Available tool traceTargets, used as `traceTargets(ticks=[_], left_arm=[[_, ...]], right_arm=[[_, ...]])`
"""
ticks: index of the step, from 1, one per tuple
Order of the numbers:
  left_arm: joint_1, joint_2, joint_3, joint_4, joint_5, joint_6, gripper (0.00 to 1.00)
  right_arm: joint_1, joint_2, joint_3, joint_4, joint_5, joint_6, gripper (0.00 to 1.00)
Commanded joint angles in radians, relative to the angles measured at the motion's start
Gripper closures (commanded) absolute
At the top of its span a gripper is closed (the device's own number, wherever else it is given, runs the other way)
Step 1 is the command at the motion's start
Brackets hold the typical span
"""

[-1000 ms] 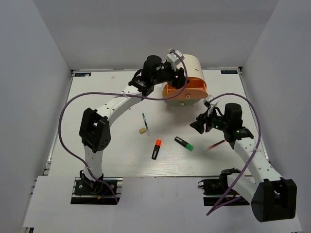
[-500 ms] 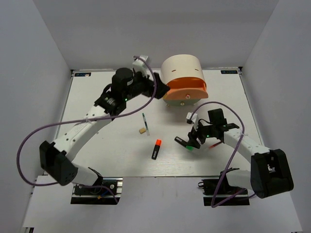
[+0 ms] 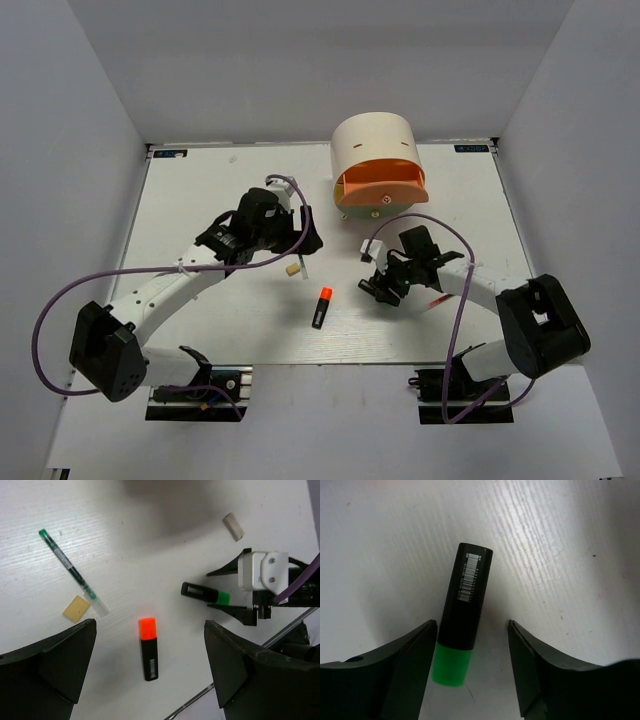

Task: Sort the stationery into containers
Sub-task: Pick up the stationery from the center of the board, then place the stationery in the drawer.

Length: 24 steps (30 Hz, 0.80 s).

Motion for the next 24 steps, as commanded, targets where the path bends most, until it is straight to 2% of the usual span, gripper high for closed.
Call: traceTargets(ticks=[1,4,5,7,8,12,17,20,24], left_arm=[[0.0,0.011,0.004,-0.074,-0.01,0.009,0.02],[-0.02,0.033,0.004,-0.074,0.012,0.04,0.02],[-0.02,0.049,0.004,-0.074,0.029,0.05,0.02],[-0.02,0.083,0.004,-0.1,0.061,0.083,0.02],[-0.02,0.097,0.013,-0.109,0.073,0.093,0.02],[-0.02,0.141,0.013,-0.119,0.119,0.124,0.01],[-0.03,0.18,0.013,-0.09,0.167,0.146,0.01],[-0.039,0.221,0.013,-0.081,0.191,0.146,0.01],[-0.048,0.241,0.013,-0.08,0.191,0.155,0.01]], right_arm=[[0.035,0.026,0.036,0.064,0.1,0.024,0.36],[0.049,0.029,0.028,0.059,0.105,0.01,0.43],[0.057,0.021,0.025,0.051,0.103,0.008,0.51],[0.059,0.01,0.02,0.025,0.087,-0.012,0.61],[0.06,-0.008,0.023,0.002,0.082,-0.015,0.71],[0.049,-0.136,0.03,-0.047,0.028,-0.041,0.83],[0.039,-0.33,0.103,-0.041,-0.001,0.022,0.86],[0.037,-0.397,0.143,0.074,-0.001,0.076,0.86],[0.037,-0.402,0.244,0.16,-0.006,0.123,0.86]])
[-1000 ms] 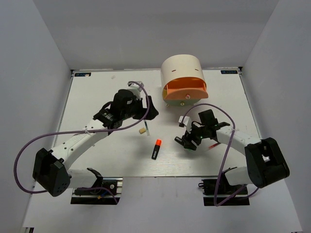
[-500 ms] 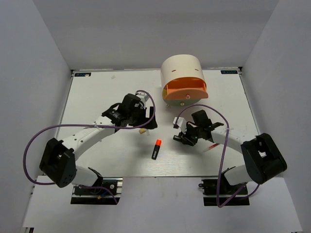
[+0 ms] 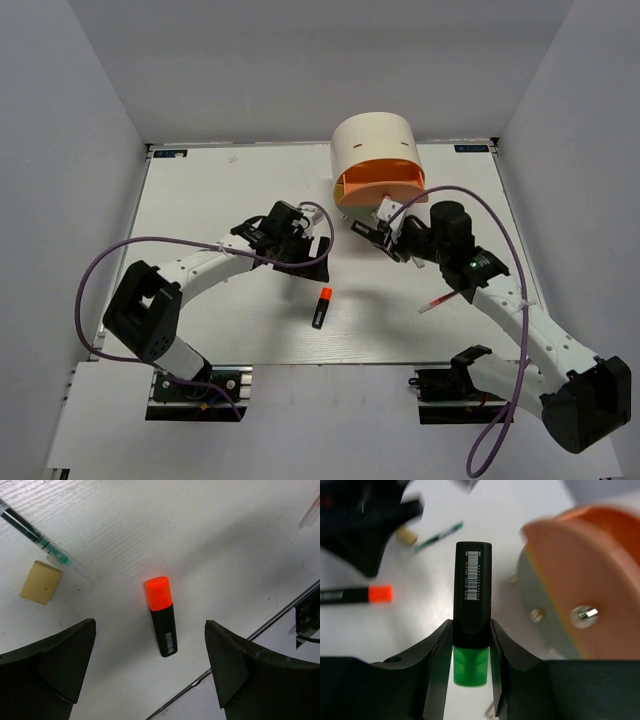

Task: Sort the stationery into containers
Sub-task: Place the stationery in the drawer.

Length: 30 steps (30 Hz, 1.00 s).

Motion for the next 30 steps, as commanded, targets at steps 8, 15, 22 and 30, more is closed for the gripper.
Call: traceTargets(ticks=[8,15,22,30], left_arm=[[-0.047,-0.001,0.022,0.017,0.011,0.043,0.01],[-0.104,0.008,0.002,0.017,-0.032,0.034,0.01],[-0.133,0.028,0.002,0.017,-0.062,0.034,0.01],[-0.153,0.037,0.011,0.008,-0.081,0.024,0.01]], right_arm=[[-0.013,0.105,0.296,0.231,0.034,0.035,0.86],[-0.059,0.196,0.384,0.257,0.033,-0.063,0.86],[-0.106,0.251,0.395,0.277,0.029,-0.089,0.86],[-0.145,0.315,0.41,0.305,0.006,-0.071,0.86]])
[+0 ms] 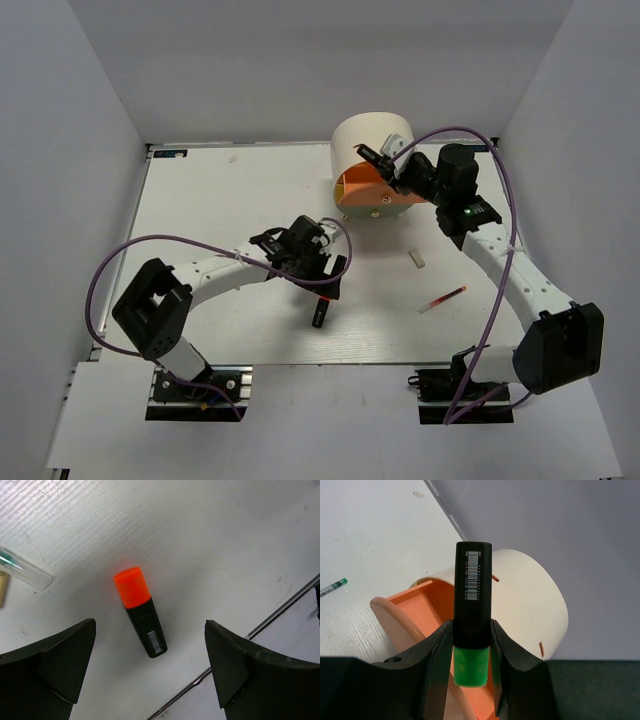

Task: Sort the stationery into containers
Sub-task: Place the stationery in the drawer.

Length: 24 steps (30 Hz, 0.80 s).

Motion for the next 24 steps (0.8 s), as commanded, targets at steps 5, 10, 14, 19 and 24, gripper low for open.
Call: traceTargets(ticks=[5,10,14,19,24], left_arm=[[-0.02,-0.008,0.011,-0.01,-0.034,-0.001,0.01],[-0.029,0.003,0.011,-0.029,-0.034,-0.001,0.01],[-0.038,0.012,0.031,-0.039,-0.043,-0.001,0.01],[-0.057,0.032,0.042,-0.057,-0.064,-0.001,0.01],[-0.067,0.032,0.051,-0.066,-0.095,-0.001,0.01]], right_arm=[[-0.02,0.012,0.05,0.039,-0.025,0.006,0.69],[-0.03,0.008,0.043,0.008,-0.023,0.013,0.47],[-0.032,-0.004,0.034,0.008,-0.026,0.029,0.4],[-0.038,-0.017,0.03,0.019,-0.029,0.047,0.4],[-0.049,-0.043,0.039,0.033,-0.054,0.146,0.53]])
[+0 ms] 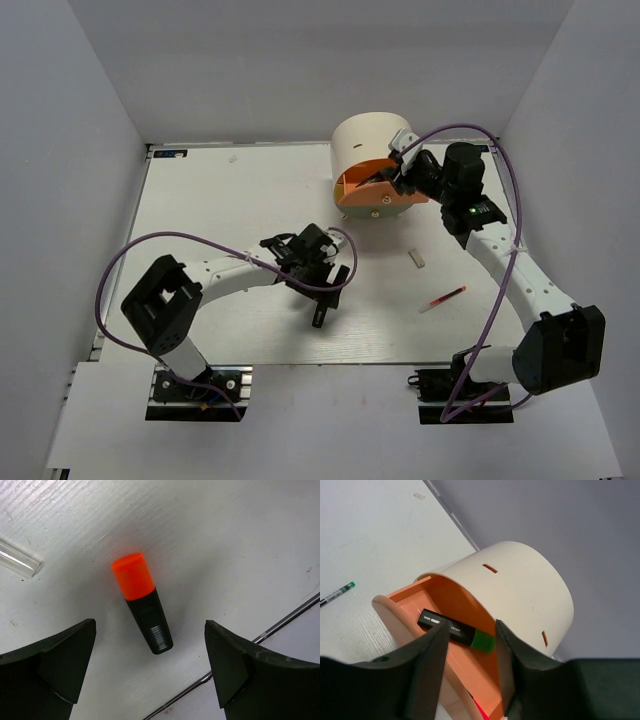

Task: Sort the stationery into containers
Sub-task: Pick up the stationery from the center of the board.

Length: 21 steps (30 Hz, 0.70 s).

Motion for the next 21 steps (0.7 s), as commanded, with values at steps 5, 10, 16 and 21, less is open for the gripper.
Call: traceTargets(ticks=[5,10,16,21], left_arm=[[-0.033,0.031,0.093,-0.067,-0.099,-0.01,0.05],[-0.053,0.081,0.132,-0.109,-0.153,-0.01,0.06],[-0.062,0.13,0.17,-0.141,-0.186,-0.028,0.12],[-0.071,0.172,0.189,-0.15,-0.196,-0.037,0.22]], right_arm=[[-0.01,-0.103,0.006,0.055,-0.042,0.187,0.62],[-0.013,-0.166,-0.054,0.057,-0.042,0.261,0.59],[-0.013,-0.215,-0.118,0.052,-0.037,0.285,0.57],[-0.015,-0.229,-0.146,0.043,-0.036,0.3,0.56]])
